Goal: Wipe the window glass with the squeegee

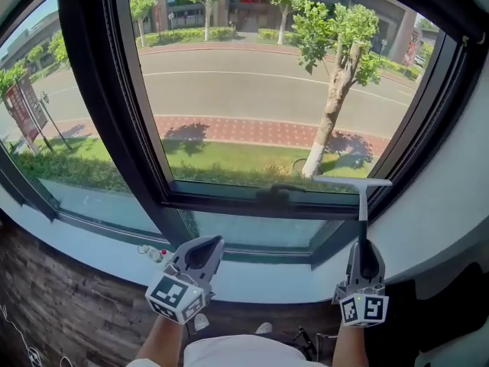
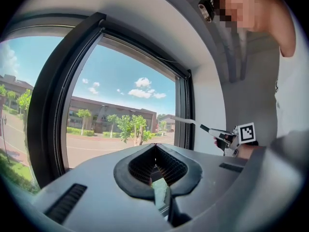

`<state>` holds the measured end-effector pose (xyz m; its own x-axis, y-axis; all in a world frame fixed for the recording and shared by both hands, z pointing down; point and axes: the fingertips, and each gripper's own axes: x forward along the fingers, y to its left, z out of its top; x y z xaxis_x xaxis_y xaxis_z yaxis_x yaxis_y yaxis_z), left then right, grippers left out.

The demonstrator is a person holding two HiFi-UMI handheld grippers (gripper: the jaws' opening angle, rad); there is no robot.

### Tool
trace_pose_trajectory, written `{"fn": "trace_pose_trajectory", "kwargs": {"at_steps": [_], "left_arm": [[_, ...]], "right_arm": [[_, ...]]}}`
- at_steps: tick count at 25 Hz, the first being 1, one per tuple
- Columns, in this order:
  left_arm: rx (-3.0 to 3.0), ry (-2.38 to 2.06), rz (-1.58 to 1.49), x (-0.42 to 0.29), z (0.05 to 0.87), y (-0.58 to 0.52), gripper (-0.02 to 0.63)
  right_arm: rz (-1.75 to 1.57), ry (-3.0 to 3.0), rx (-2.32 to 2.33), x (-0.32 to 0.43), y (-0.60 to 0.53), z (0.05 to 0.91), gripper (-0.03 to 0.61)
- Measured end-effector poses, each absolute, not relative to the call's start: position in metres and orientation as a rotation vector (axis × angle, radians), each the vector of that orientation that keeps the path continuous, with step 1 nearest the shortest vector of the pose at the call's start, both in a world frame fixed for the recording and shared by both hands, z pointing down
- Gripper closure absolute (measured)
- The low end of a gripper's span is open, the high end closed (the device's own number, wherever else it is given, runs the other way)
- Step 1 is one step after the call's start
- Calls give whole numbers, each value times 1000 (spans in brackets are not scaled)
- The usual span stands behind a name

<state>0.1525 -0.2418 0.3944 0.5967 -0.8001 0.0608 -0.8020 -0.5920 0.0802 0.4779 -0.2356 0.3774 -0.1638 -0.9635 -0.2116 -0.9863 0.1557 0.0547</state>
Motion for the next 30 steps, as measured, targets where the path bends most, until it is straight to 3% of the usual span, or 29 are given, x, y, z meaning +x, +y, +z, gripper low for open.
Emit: {"fn": "trace_pose_trajectory", "kwargs": {"at_steps": [14,20,30], "left_arm": [[2848,-1179,94,7,403,-241,597],[2851,-1119,113,8,403,-236,597],[2859,-1162,63,16,389,-243,597]], "right_arm": [[619,2042,-1874,317,-339,138,479],[658,2009,-1890,317,-372,63,479],[712,1981,-1879,330,-383,7,479]]}}
